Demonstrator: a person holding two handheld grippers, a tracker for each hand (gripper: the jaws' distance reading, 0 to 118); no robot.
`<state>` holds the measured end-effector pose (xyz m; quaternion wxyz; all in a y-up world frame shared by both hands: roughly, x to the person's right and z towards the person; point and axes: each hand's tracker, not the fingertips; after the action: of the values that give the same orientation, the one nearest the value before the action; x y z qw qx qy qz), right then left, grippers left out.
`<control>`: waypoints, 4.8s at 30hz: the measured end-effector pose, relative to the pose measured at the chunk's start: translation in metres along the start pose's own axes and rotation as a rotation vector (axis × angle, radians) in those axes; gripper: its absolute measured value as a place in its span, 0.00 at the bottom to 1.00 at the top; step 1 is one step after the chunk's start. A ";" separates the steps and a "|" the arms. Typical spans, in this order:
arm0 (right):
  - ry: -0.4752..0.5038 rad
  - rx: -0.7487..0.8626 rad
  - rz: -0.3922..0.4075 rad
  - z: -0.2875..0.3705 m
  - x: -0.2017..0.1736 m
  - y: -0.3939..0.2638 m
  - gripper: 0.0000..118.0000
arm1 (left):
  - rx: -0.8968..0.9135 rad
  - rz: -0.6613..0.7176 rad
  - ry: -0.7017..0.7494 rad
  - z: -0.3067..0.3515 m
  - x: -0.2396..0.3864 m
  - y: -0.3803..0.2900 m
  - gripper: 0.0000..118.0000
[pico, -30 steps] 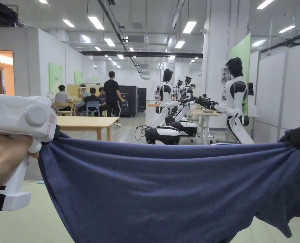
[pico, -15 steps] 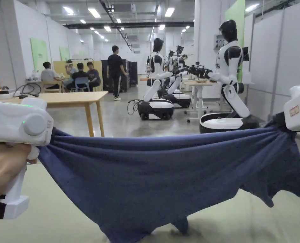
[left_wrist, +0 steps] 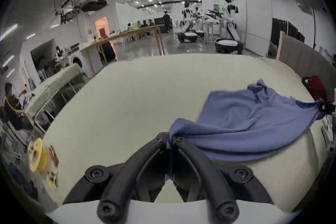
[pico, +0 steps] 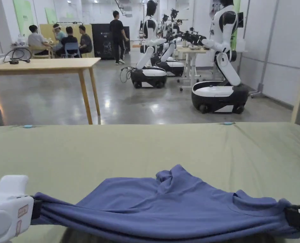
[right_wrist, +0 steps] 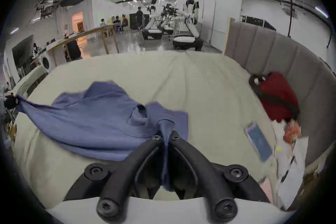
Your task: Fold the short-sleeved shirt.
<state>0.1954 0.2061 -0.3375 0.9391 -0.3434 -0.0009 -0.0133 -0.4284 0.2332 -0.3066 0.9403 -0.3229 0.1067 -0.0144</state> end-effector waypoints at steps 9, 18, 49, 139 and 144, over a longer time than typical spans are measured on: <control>-0.003 0.001 0.021 0.090 0.007 -0.083 0.04 | -0.033 0.075 -0.035 0.077 -0.026 -0.081 0.02; 0.025 -0.001 -0.040 0.114 0.018 -0.105 0.04 | -0.118 0.118 -0.095 0.094 -0.032 -0.122 0.02; 0.085 0.173 0.070 0.148 -0.130 -0.149 0.01 | -0.088 0.183 -0.054 0.117 -0.048 -0.159 0.28; -0.003 0.448 0.128 0.202 -0.080 0.342 0.03 | 0.300 0.008 -0.054 0.160 0.027 0.304 0.00; -0.025 0.445 0.125 0.165 -0.079 0.386 0.03 | 0.315 0.015 -0.019 0.132 0.035 0.335 0.00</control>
<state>0.1274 0.6094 -0.4611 0.9906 -0.1275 0.0058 0.0496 -0.3803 0.5741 -0.4164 0.9804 -0.1707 0.0966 -0.0211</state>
